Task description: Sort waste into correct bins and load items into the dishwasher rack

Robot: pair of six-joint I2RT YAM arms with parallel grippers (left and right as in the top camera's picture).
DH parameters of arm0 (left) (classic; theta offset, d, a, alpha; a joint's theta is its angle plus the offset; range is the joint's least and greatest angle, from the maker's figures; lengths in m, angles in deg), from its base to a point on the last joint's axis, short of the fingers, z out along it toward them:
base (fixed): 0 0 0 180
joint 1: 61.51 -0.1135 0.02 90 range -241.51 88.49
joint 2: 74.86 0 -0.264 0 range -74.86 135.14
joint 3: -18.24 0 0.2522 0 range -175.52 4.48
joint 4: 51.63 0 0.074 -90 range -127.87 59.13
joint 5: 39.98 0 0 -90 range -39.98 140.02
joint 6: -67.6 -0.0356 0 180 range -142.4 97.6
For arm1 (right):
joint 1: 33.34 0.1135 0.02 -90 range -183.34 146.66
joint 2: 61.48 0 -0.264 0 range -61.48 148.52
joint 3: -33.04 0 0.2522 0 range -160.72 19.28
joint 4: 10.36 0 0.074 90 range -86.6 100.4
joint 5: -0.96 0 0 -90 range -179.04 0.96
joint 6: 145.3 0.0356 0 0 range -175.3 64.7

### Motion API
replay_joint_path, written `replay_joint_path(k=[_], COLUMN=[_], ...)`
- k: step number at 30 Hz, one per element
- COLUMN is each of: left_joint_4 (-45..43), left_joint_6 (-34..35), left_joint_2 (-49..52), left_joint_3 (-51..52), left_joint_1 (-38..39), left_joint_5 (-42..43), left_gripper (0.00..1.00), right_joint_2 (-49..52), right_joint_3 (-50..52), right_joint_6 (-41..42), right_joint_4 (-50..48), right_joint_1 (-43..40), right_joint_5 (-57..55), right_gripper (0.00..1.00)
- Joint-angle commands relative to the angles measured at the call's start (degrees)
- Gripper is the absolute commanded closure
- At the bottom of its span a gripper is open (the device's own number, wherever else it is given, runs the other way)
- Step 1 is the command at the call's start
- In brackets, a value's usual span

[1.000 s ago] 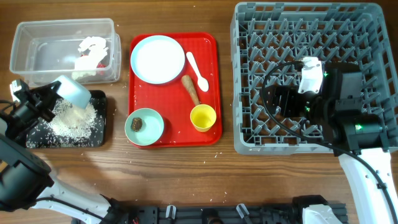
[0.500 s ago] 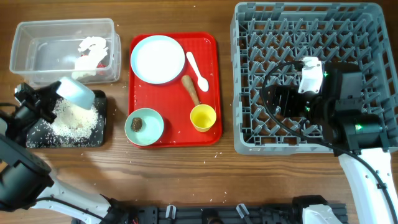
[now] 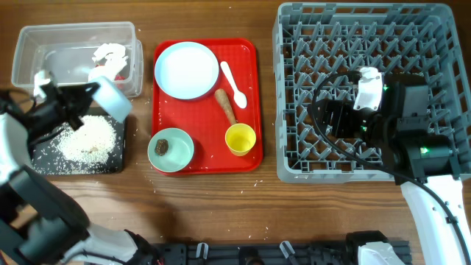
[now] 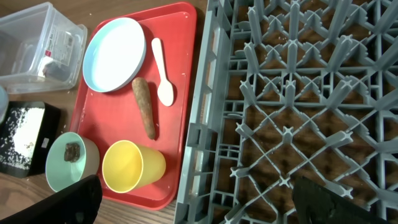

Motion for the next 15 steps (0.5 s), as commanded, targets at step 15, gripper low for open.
replay_joint_path(k=[15], left_joint_4=[-9.1], left_joint_6=[1.5], left_joint_2=[-2.8], left_joint_3=[-1.0], left_joint_1=[62.7], left_joint_5=[-88.1], left_gripper=[0.96], right_joint_2=[0.5], right_joint_3=[-1.2], right_joint_6=[0.6], right_joint_4=[-0.2], right_joint_1=[0.4], right_joint_5=[-0.4], right_gripper=[0.00])
